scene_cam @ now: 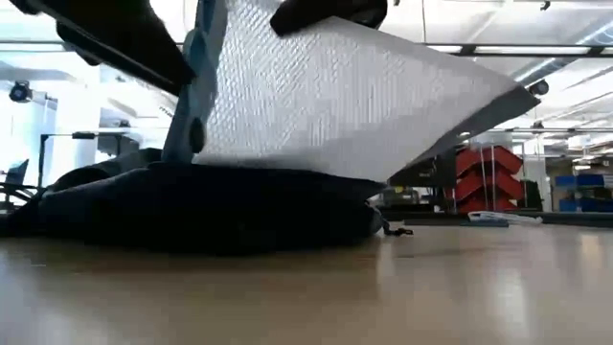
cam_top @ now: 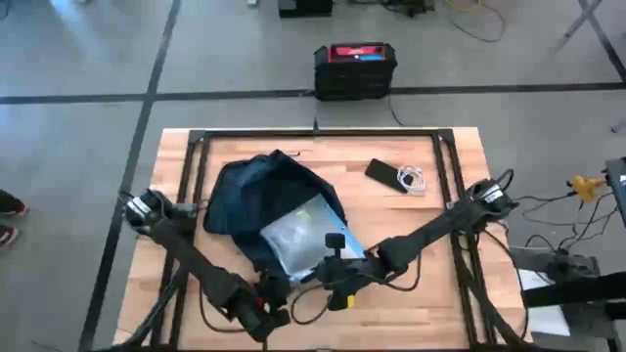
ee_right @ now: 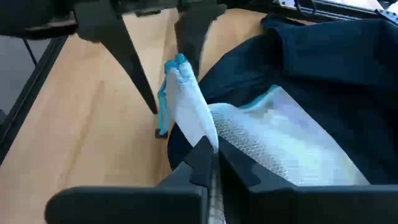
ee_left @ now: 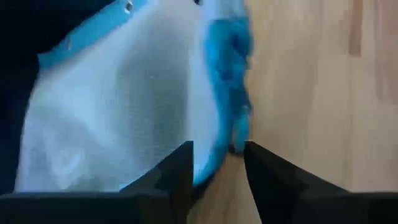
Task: Unpack backpack
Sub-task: Open the white zip bag
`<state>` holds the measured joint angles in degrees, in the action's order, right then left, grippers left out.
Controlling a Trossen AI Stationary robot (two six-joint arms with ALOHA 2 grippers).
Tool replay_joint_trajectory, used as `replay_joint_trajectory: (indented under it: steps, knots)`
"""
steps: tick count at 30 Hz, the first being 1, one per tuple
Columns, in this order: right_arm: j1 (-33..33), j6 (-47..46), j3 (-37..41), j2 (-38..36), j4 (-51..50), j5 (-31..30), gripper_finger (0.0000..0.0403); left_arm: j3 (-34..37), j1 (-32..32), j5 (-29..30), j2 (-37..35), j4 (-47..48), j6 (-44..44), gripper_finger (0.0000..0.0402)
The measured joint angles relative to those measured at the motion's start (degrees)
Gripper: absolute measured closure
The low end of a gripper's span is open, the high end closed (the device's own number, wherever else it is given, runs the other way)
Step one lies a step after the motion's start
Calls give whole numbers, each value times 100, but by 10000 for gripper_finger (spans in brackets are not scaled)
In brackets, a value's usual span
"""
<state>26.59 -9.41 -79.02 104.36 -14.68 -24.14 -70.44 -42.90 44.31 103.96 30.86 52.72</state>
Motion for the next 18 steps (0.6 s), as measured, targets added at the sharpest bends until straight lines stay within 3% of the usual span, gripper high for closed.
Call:
replay_joint_trajectory:
  steps: [9, 14, 18]
  knots:
    - [0, -1, 0, 0, -2, 0, 403, 342, -2, 133, 3, -392, 117, 253]
    - [0, -14, 0, 0, 0, -4, 403, 454, 3, 569, 3, -399, 337, 301]
    - [-2, -21, 0, 0, -4, -4, 403, 458, 3, 573, 4, -389, 315, 350]
